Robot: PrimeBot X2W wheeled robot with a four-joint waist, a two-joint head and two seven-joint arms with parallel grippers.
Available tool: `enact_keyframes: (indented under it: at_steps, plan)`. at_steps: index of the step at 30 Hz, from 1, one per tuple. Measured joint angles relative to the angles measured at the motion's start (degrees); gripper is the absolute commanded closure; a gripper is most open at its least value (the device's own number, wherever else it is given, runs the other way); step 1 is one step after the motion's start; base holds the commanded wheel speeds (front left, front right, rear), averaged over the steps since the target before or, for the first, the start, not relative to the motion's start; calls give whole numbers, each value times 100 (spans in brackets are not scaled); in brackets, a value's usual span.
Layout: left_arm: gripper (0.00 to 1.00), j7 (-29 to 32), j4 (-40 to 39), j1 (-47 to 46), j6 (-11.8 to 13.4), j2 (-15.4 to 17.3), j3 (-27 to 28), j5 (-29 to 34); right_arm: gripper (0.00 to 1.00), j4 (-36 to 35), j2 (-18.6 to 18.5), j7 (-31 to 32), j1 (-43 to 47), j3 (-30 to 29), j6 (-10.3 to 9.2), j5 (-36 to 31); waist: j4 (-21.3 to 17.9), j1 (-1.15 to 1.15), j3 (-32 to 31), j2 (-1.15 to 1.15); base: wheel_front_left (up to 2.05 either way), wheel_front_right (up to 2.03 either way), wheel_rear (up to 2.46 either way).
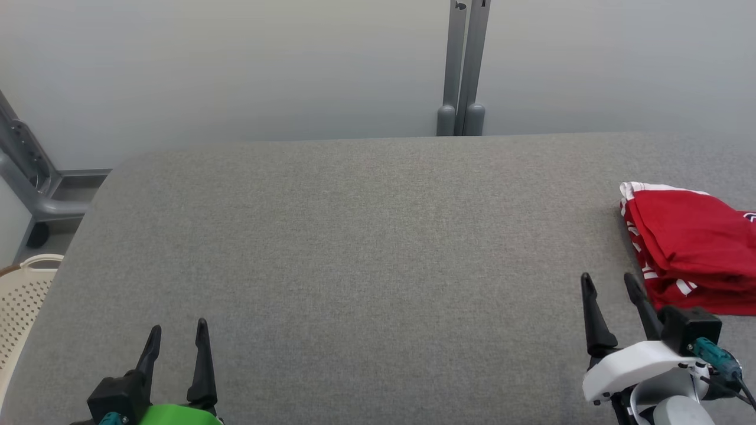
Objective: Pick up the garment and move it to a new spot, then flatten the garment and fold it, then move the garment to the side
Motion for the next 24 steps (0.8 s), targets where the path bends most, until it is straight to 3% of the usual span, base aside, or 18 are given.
enact_keyframes:
  at_steps: [10,24]
  plan:
    - [0,-8,138,283,-142,-100,176,122,0,243,4,23,215,60,0,-37,-35,0,64,0,0,0,0]
    - [0,-8,447,293,-141,-277,342,68,0,609,5,66,313,112,0,-37,-68,0,55,0,0,0,0]
